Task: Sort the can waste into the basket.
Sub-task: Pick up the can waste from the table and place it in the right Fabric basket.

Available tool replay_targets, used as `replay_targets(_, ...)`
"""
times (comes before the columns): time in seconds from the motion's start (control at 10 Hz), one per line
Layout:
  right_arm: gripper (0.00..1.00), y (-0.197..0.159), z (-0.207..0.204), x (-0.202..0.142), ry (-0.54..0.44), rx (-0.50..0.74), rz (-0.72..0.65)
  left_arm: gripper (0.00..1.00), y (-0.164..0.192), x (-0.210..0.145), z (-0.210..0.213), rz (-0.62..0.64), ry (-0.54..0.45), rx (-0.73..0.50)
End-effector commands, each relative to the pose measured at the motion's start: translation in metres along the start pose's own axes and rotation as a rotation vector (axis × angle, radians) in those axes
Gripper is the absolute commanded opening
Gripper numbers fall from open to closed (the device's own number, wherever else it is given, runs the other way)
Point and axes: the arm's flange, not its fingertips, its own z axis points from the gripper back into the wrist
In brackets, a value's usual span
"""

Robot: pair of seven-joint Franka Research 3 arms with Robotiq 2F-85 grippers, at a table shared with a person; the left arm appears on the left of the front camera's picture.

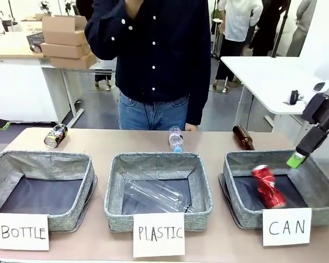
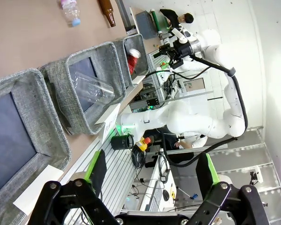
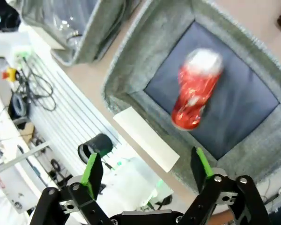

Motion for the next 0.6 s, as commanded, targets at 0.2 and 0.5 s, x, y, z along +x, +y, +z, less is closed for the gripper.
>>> replay_targets(0.2,1.00,0.000,-0.006,-0.005,-0.126,0.054,-0.017,1.00,-0.002,0.002,0.000,-0.021,-0.009,-0.023)
replay_targets(0.5,1.00,-0.002,0.032,-0.002,-0.751,0.407,-0.202,1.00,-0.002,0.002,0.000,-0.021,-0.009,-0.023)
